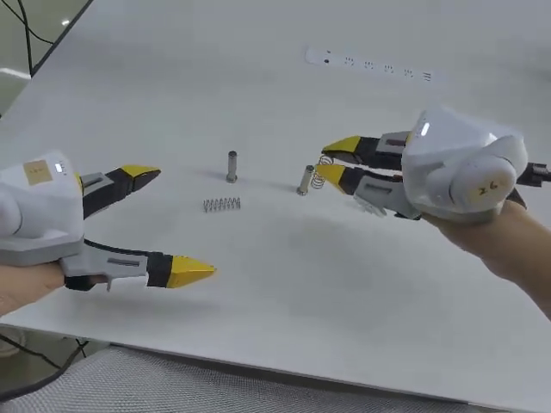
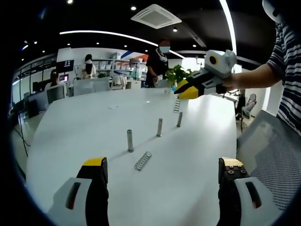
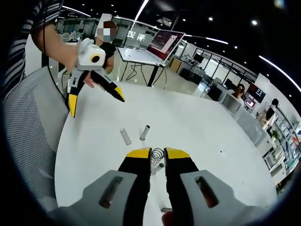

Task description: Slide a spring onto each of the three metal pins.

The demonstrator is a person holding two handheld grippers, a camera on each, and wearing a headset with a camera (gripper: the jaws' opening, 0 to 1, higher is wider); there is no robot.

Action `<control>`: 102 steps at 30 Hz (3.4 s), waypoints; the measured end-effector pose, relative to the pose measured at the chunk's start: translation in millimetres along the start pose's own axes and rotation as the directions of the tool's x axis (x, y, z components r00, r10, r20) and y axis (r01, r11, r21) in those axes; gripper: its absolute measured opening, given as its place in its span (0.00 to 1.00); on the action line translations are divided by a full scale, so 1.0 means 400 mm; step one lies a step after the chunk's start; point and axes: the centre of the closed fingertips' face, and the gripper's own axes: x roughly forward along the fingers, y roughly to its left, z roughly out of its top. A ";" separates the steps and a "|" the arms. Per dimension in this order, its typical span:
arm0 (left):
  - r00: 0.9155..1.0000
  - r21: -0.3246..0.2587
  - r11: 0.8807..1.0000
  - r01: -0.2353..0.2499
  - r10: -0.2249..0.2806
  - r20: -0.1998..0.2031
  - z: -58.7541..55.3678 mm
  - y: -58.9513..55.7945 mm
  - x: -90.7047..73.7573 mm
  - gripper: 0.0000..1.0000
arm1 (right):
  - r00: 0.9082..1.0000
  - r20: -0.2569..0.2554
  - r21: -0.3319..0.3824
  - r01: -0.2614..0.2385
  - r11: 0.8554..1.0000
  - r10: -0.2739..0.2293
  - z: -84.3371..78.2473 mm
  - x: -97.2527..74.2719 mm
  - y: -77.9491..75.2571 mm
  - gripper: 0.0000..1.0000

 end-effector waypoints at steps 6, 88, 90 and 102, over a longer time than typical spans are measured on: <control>1.000 -0.003 1.000 -0.006 0.006 0.001 -0.002 0.004 -0.006 0.97 | 1.000 -0.011 0.025 0.027 0.999 -0.026 -0.005 0.028 -0.036 0.12; 1.000 -0.023 1.000 0.000 0.000 -0.024 -0.013 0.005 -0.013 0.95 | 0.982 -0.182 0.141 -0.030 0.990 0.056 -0.188 0.147 0.026 0.13; 1.000 -0.024 1.000 -0.001 0.001 -0.021 -0.012 0.005 -0.013 0.95 | 0.982 -0.178 0.163 -0.028 0.986 0.057 -0.190 0.147 0.027 0.13; 1.000 -0.023 1.000 0.000 0.000 -0.021 -0.008 0.003 -0.011 0.95 | 0.987 -0.161 0.277 0.015 0.961 0.030 -0.186 0.143 0.014 0.21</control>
